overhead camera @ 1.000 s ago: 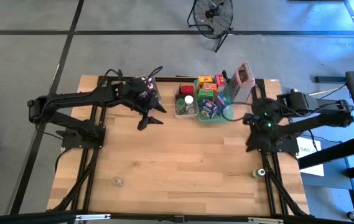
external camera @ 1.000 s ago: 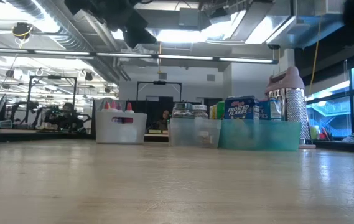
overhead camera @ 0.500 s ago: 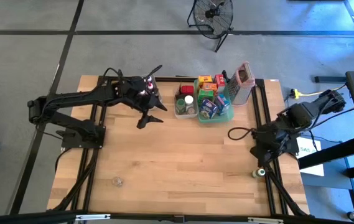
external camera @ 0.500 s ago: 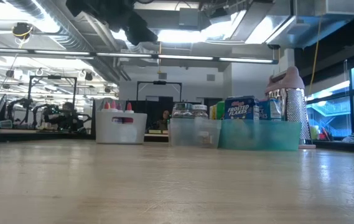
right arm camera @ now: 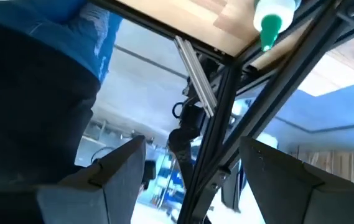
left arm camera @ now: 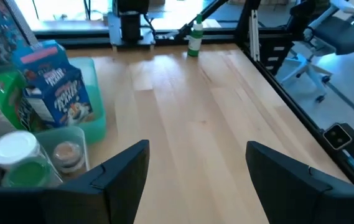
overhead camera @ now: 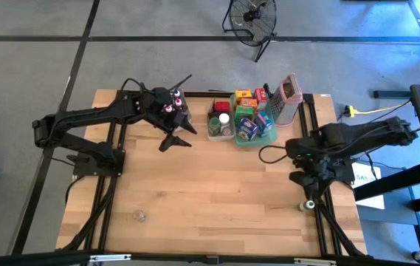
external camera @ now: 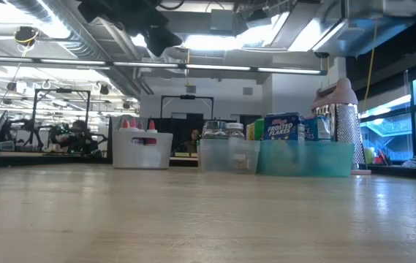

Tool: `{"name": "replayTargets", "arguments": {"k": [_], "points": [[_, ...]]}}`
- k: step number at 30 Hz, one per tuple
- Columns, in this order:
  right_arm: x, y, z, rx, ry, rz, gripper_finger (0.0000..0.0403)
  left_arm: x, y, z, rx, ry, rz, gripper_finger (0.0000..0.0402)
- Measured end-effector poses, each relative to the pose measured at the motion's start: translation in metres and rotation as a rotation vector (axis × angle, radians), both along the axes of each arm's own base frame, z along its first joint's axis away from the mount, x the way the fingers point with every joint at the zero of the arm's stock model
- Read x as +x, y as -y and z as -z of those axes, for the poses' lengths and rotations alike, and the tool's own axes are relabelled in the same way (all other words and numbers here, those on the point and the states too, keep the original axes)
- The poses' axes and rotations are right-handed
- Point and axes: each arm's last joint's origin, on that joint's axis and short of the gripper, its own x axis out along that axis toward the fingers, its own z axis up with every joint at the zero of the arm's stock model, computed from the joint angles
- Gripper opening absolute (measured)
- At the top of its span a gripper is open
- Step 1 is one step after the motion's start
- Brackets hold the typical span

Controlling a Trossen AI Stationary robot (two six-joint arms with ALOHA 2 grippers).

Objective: Pick & Place Kitchen Items
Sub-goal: Put the green food coloring bottle into the gray bin

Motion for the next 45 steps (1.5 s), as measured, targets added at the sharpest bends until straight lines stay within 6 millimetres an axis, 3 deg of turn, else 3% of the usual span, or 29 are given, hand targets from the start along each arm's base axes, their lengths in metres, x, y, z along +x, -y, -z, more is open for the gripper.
{"name": "replayTargets", "arguments": {"k": [6,19,33,45], "points": [[0.003,0.006,0.039,0.060,-0.027,0.029,0.0264,-0.004,0.002,0.006,-0.030,-0.074,0.001,0.0263],[0.002,0.009,0.093,0.049,-0.154,0.050,0.0263,-0.005,0.002,0.007,-0.034,-0.089,0.002,0.0263],[0.003,0.019,0.126,0.108,-0.217,0.047,0.0263,-0.001,0.015,0.007,-0.032,-0.091,0.054,0.0263],[0.007,0.023,0.138,0.145,-0.243,0.037,0.0263,0.001,0.025,0.007,-0.032,-0.093,0.093,0.0263]]}}
